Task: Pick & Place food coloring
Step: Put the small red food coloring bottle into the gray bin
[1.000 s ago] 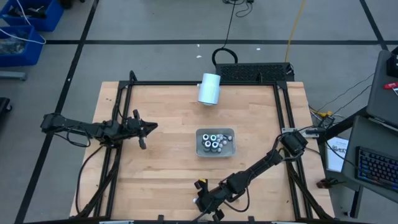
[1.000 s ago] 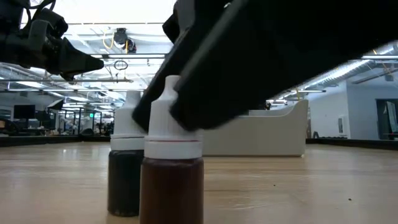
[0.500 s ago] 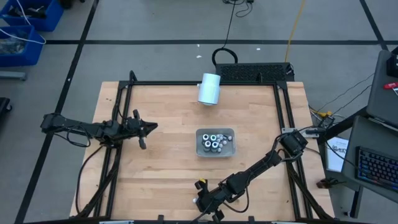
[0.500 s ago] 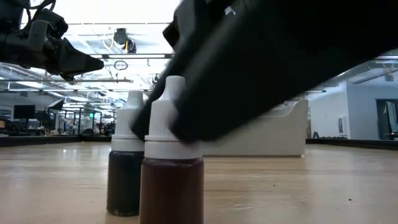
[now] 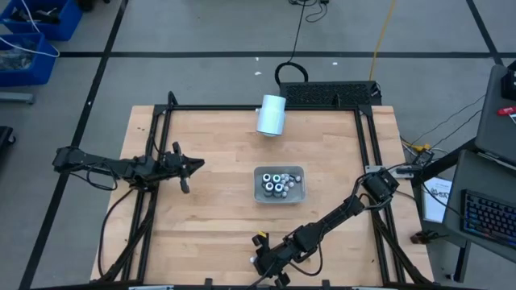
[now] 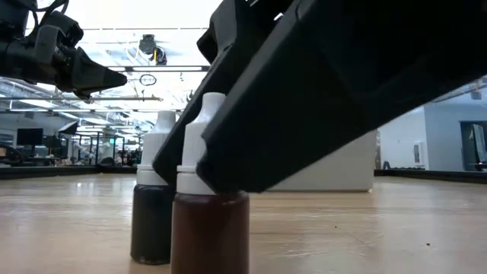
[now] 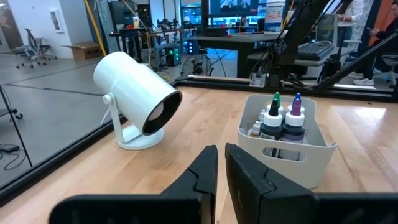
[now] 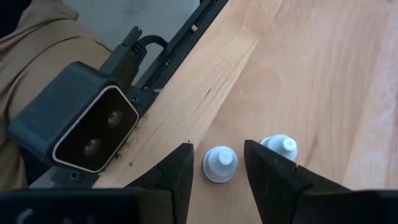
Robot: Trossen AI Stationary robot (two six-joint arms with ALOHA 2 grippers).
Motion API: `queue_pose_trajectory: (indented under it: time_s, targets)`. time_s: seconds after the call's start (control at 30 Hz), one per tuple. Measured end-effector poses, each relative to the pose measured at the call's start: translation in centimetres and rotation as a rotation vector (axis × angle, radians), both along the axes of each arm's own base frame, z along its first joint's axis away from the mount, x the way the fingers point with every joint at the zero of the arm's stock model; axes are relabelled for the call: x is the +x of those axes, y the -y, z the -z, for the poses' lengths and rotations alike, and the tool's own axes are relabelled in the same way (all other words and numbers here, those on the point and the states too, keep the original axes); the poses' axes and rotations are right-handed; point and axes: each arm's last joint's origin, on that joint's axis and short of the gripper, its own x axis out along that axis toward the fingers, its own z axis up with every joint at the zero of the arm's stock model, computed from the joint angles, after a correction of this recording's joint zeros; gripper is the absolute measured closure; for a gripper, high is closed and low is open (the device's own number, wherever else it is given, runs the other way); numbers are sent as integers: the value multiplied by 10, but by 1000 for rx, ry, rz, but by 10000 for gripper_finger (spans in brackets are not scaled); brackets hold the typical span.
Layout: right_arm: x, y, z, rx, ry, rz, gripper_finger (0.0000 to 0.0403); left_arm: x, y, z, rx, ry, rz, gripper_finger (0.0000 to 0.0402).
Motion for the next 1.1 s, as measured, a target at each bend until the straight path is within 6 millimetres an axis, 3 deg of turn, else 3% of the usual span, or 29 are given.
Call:
queue_pose_trajectory:
  time_s: [0.4, 0.53, 0.8, 0.97, 1.1]
  targets:
    - [0, 0, 0, 0, -4, -2, 357, 0, 0, 0, 1, 0, 0, 366]
    - [-2, 1, -11, 5, 14, -8, 357, 0, 0, 0, 1, -4, 0, 366]
    - [-32, 22, -92, -42, 19, 40, 354, 0, 0, 3, 6, -30, -6, 366]
    - [-64, 47, -150, -96, 60, 115, 354, 0, 0, 2, 5, -24, -6, 366]
    - [-89, 71, -178, -158, 100, 221, 354, 0, 0, 3, -6, -23, -7, 366]
